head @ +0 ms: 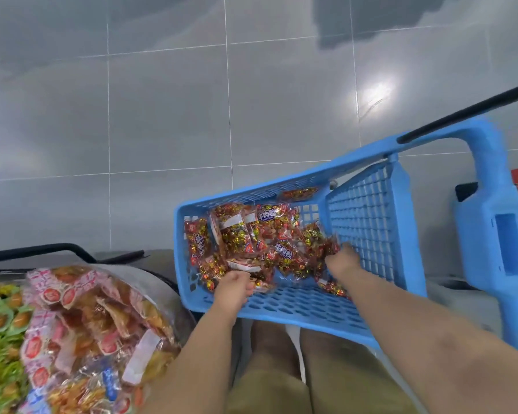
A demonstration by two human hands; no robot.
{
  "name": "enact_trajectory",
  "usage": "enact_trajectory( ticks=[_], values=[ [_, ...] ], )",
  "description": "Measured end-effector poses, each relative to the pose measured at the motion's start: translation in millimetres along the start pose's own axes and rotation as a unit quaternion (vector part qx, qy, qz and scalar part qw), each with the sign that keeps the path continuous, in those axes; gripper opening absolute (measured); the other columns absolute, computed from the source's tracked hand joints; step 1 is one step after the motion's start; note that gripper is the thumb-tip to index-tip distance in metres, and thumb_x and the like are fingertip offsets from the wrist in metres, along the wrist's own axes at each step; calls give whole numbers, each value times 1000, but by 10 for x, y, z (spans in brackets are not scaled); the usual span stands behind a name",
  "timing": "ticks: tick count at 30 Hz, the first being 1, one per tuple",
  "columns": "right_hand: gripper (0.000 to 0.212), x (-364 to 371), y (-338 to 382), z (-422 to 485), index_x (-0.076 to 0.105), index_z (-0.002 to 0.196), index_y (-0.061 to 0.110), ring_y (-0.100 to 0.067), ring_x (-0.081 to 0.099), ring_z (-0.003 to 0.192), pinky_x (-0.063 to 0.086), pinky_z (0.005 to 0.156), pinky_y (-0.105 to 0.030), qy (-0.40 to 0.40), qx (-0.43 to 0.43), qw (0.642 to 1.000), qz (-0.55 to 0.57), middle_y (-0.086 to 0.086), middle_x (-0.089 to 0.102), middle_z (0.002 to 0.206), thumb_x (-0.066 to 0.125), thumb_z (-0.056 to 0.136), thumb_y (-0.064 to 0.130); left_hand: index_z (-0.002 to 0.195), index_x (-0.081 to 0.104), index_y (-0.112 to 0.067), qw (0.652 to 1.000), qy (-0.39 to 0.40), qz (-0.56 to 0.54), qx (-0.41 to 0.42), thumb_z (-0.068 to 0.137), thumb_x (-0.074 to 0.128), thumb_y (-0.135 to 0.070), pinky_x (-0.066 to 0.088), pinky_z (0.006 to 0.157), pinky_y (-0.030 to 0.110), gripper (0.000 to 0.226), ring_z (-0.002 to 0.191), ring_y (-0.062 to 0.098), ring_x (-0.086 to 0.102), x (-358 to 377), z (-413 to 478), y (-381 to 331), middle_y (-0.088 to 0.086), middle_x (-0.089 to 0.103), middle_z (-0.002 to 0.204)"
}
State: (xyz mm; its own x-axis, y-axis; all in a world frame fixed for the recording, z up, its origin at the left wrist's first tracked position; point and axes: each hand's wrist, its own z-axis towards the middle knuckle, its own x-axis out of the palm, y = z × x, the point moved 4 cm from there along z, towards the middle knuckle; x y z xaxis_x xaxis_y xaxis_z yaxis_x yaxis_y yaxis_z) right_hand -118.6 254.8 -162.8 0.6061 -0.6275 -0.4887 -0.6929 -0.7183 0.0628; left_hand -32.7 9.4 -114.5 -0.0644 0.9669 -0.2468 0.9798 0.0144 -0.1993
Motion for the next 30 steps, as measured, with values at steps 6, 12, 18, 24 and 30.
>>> enact_trajectory(
  ticks=[6, 12, 18, 24, 30],
  values=[
    [41, 168, -133, 307, 40, 135, 4, -35, 51, 116, 43, 93, -34, -6, 1, 1000, -23, -19, 52, 130, 42, 98, 23, 102, 58, -19, 1000, 17, 3, 1, 99, 48, -29, 49, 70, 29, 15, 81, 14, 61, 125, 196, -60, 3, 64, 93],
    [22, -33, -76, 98, 52, 107, 9, -29, 59, 87, 41, 66, -30, -82, -74, 993, 44, -14, 61, 100, 37, 99, 23, 107, 55, -18, 999, 37, 1, 0, 100, 49, -26, 50, 78, 30, 13, 88, 15, 62, 187, 234, -181, 2, 64, 99],
    [19, -384, 218, -423, 60, 81, 24, -11, 63, 72, 52, 65, -28, 49, -144, 920, 361, 1, 69, 80, 51, 92, 12, 121, 57, -22, 990, 116, -29, 69, 87, 66, -39, 50, 93, 33, 38, 106, 14, 61, 199, 116, -487, -2, 63, 115],
    [16, -209, 561, -619, 56, 97, 7, -22, 57, 75, 48, 76, -39, 300, -80, 820, 480, -7, 61, 80, 42, 94, 15, 125, 57, -12, 935, 313, -157, 53, 76, 71, -24, 55, 88, 43, 52, 109, 25, 65, 222, -111, -753, 8, 67, 120],
    [7, -34, 756, -493, 49, 93, 11, -10, 58, 68, 48, 59, -24, 394, -125, 847, 336, 5, 61, 72, 45, 96, 16, 112, 61, -12, 947, 268, -172, 49, 79, 69, -15, 59, 70, 38, 34, 96, 24, 70, 84, -12, -702, 9, 73, 106]
  ],
)
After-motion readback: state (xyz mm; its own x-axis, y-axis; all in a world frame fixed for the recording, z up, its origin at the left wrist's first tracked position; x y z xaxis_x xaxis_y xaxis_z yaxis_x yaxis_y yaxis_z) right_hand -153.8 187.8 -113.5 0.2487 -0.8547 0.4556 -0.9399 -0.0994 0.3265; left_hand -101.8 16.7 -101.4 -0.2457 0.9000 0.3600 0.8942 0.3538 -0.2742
